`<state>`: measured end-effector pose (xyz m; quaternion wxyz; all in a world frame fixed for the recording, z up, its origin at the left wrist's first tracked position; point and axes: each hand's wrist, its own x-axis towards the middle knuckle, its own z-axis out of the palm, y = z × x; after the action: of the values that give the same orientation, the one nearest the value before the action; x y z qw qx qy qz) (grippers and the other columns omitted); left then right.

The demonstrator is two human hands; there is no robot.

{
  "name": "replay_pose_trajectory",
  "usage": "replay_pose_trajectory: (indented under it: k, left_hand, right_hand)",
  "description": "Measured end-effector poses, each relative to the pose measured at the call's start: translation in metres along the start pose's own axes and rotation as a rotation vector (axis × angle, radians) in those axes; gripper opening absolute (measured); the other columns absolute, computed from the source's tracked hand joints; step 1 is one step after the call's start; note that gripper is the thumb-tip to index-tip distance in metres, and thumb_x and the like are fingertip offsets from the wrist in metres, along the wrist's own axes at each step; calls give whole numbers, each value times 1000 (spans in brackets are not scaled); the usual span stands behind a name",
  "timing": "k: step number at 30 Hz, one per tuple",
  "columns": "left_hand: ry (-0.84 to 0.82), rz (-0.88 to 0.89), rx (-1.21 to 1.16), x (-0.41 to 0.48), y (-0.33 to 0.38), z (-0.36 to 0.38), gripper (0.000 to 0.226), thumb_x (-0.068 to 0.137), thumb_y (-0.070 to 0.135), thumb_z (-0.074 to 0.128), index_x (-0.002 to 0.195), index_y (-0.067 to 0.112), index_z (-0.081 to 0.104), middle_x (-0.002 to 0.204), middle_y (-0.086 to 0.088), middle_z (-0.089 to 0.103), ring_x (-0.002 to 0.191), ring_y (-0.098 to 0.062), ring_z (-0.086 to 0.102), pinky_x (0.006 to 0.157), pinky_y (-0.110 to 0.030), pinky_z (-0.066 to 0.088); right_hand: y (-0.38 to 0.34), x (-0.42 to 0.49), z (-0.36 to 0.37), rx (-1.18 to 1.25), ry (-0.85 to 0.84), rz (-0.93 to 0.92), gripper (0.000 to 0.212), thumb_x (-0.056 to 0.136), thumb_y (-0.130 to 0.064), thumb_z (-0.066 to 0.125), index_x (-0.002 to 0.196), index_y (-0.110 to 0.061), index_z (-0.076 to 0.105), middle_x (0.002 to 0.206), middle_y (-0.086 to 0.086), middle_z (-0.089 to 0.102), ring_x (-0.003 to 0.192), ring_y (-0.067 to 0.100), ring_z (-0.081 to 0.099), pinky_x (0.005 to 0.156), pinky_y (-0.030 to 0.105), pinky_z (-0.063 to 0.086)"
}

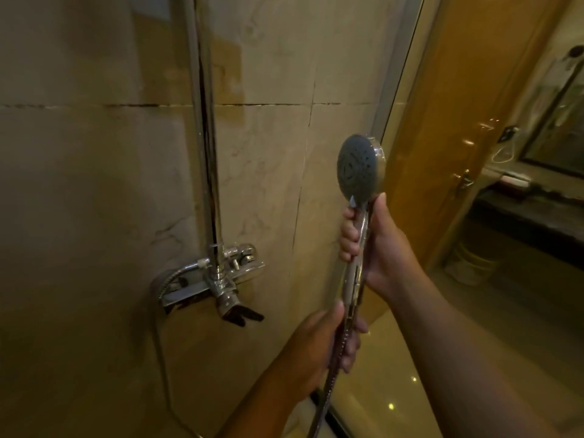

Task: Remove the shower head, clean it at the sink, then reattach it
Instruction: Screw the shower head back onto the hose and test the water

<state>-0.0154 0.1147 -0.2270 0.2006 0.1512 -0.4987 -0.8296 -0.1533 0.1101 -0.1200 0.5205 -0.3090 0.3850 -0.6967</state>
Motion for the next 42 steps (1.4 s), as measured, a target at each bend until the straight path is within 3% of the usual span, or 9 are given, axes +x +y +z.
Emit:
replay_pose_trajectory:
  k: [4,7,10,14,18,23,28,33,42]
  left_hand:
    - [65,-41,321,-18,-2,-28,37,101,37,44,112,9,64,92,-1,72,87,-15,68,80,-29,50]
    - [222,-92,410,-26,-12,-50,21,103,25,48,102,14,66,100,0,72,87,-12,68,72,-23,48]
    - [488,-75,298,-34,-24,-72,17,100,22,51,99,11,63,97,-7,70,82,-18,69,69,-29,48]
    - [665,-84,127,-51,-35,-91,23,93,37,58,108,20,60,108,-7,68,97,-22,66,83,-40,46]
    - [837,79,-17,-55,-30,-101,27,89,49,55,108,30,55,120,-7,61,117,-29,59,104,-54,42]
    - [855,191,-178,-43,-21,-111,76,84,57,51,147,16,37,147,-14,47,138,-32,42,113,-53,29]
    - [870,254,-207,-25,-24,-108,85,78,61,56,148,18,37,153,-12,41,144,-29,35,116,-55,21]
    - [863,270,-128,-19,-33,-107,133,48,90,64,154,19,24,157,-19,32,146,-35,29,119,-53,19]
    - [930,255,-74,-17,-25,-99,93,80,66,41,147,3,32,145,-29,45,135,-39,45,108,-41,37]
  right_hand:
    - [12,-7,-9,-225,66,-49,55,95,-61,42,111,-10,55,71,2,53,60,16,51,61,33,46]
    - [18,-9,-20,-366,150,-43,51,100,-57,41,110,-11,59,72,2,56,61,16,53,64,34,46]
    - [20,-12,-35,-480,198,-22,49,103,-53,36,108,-12,62,72,1,57,62,15,54,66,33,46]
    - [23,-15,-65,-540,240,-34,47,105,-49,34,106,-11,63,72,1,57,62,14,53,68,32,46]
    - [27,-15,-98,-552,309,10,47,105,-49,36,110,-11,62,76,3,56,67,16,54,70,35,46]
    - [28,-17,-121,-565,352,29,46,105,-47,37,108,-9,62,75,4,57,67,18,54,69,35,47]
    - [20,-17,-133,-569,365,9,45,104,-48,39,104,-10,63,73,3,58,65,16,54,68,35,48]
    - [13,-16,-141,-563,341,-21,44,104,-49,39,101,-11,62,71,1,57,61,14,53,64,32,47]
    - [23,-7,-144,-545,297,0,49,102,-51,42,107,-7,62,73,3,58,63,15,55,65,33,49]
